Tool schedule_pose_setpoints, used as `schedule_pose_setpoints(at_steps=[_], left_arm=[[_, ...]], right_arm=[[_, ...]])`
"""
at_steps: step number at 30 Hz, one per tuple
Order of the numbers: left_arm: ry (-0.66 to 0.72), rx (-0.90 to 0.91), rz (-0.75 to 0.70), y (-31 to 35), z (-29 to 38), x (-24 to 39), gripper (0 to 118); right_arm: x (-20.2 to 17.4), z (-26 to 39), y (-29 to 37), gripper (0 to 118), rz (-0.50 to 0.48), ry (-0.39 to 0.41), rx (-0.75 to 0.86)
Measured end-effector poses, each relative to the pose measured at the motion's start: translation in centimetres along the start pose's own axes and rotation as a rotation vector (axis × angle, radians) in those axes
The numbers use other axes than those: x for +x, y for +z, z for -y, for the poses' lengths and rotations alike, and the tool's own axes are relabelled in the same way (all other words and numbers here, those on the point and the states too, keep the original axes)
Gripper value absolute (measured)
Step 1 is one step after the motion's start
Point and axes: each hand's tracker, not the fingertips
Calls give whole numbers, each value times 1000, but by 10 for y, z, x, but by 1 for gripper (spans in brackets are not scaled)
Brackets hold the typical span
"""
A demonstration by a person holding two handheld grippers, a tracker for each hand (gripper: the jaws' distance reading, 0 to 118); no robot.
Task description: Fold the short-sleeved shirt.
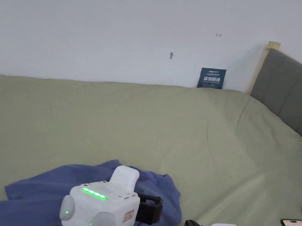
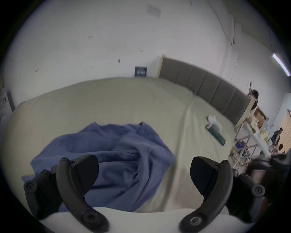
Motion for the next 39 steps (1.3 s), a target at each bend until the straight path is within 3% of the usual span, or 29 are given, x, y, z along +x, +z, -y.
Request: schedule_pose_setpoints(at_steps=[4,9,10,11,12,13,17,23,29,30,32,33,39], left_arm=[[-41,268,-78,113,15,-14,117],[-36,320,-259,223,48,-53,114],[-52,299,-318,237,58,-60,105],[-62,271,-355,249,65,-67,84],[-69,249,-385,261,74,-75,39],[-65,229,-423,266,80,-86,11],[14,156,-423,279,93,-120,0],[100,79,-421,262,100,-163,0],[82,-10,-438,199,96,-231,0],[76,-24,-437,185,94,-245,18],[57,-102,-419,155,91,-275,92],[57,-158,-424,136,92,-291,117],[65,-231,-428,72,99,-345,115]], right_arm=[[-14,-3,12,5,-23,20,34],[-43,0,23,4,-54,59,58],[-50,1,25,4,-65,58,59],[-55,1,26,5,-77,57,56],[-63,2,26,5,-88,61,55],[-71,4,27,5,-92,69,55],[-96,7,26,5,-122,82,43],[-116,9,17,5,-147,93,14],[-111,10,-4,5,-128,105,-33],[-109,10,-9,5,-123,107,-42],[-104,12,-19,5,-114,106,-60],[-102,12,-24,5,-107,103,-70],[-88,17,-55,5,-69,87,-125]])
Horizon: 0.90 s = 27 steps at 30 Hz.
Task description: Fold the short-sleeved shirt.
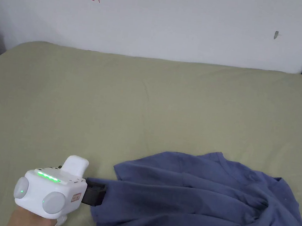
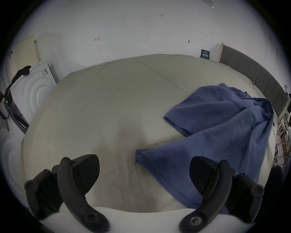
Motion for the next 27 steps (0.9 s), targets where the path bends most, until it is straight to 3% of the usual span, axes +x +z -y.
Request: schedule_pose_setpoints(at_steps=[2,3,5,7,8,15,21,25,26,27], left_arm=[[8,-10,13,-12,-2,-2,103],[9,-14,18,-14,-3,-1,80],[-8,-21,34,-15,-1,4,62],[-20,-2,37,-8,1,12,14],[-16,6,65,-5,2,14,8],[-11,37,71,41,2,37,8],[-7,121,75,85,-5,43,8],[7,134,83,92,-7,44,8],[10,134,80,92,-8,46,8],[18,129,83,91,-9,45,8]], right_arm=[[4,0,-8,5,7,-7,-14],[6,0,-11,5,10,-9,-19],[9,1,-14,5,14,-13,-25],[12,0,-15,5,14,-21,-26],[14,1,-15,5,13,-24,-25],[43,-3,-14,5,23,-46,-34],[117,-24,-59,5,150,12,-86],[158,-50,-121,6,166,45,-123],[165,-55,-137,20,162,56,-136],[171,-59,-155,64,158,68,-162]])
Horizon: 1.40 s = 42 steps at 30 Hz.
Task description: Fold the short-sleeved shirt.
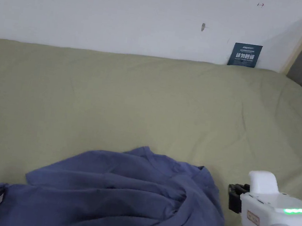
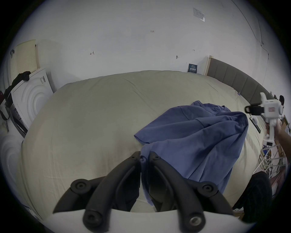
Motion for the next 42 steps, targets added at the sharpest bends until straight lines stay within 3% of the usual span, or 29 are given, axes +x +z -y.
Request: schedule_pose_setpoints(at_steps=[1,2,3,8,11,13,14,15,19,22,25,28,33,38,42], left_arm=[[6,2,-5,0,0,0,8],[6,1,-8,0,0,0,8],[4,-9,-13,-2,-1,0,8],[8,-28,-29,-12,1,-5,8],[4,-46,-41,-22,4,-8,8],[-19,-50,-89,-29,6,-8,8],[-26,-54,-94,-32,6,-8,8],[-27,-57,-90,-34,5,-7,8],[-25,-89,-58,-43,6,-9,8],[23,-59,-92,-33,3,-17,7],[95,29,-75,0,-16,-19,7],[68,77,-78,41,-47,-13,6],[43,227,-134,101,-108,-28,6],[31,340,-184,150,-172,-53,6],[-1,415,-239,183,-223,-67,6]], right_arm=[[3,-6,-18,92,-12,-5,-30],[5,-9,-34,100,-30,-17,-81],[7,-12,-47,94,-52,-32,-94],[0,-15,-87,89,-62,-56,-135],[-11,-3,-99,44,-58,-28,-193],[-24,9,-96,39,-21,23,-196],[-27,10,-89,31,-9,37,-145],[-27,9,-86,10,-34,17,-157],[-27,2,-73,8,-58,-17,-178],[-20,-17,-44,8,-75,-70,-107],[-15,-47,0,8,-101,-100,-26],[-11,-85,46,8,-150,-127,57],[-19,-152,124,8,-168,-85,173],[-20,-222,190,8,-198,-121,306],[-20,-279,227,8,-140,-82,404]])
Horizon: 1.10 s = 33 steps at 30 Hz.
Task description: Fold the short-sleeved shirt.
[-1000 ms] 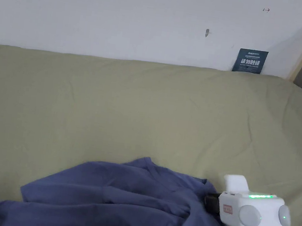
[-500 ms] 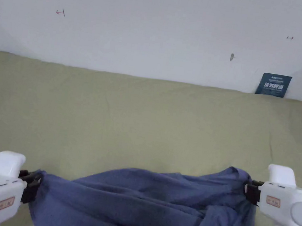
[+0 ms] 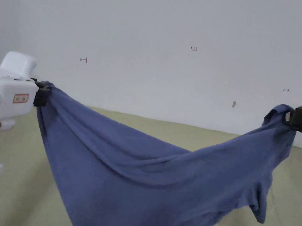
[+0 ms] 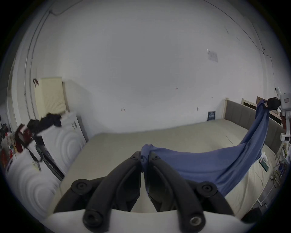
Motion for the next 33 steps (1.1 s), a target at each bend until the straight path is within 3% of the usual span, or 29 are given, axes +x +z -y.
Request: schedule_pose_setpoints(at_steps=[6,11,20,23,27,33], left_arm=[[66,98,-37,-19,-64,-33,6],[84,110,-58,-53,-84,-43,6],[149,3,-84,-139,20,-22,6],[180,-20,-76,-146,57,-15,6],[174,-59,-47,-125,85,-12,6],[190,-168,48,-52,128,-15,6]], right_arm=[[9,-73,-3,8,50,-71,124],[16,-87,-36,8,82,-86,132],[19,30,-130,8,81,-204,-2],[18,68,-137,8,113,-190,12],[29,94,-120,8,81,-234,-18],[31,151,-48,8,73,-161,-61]])
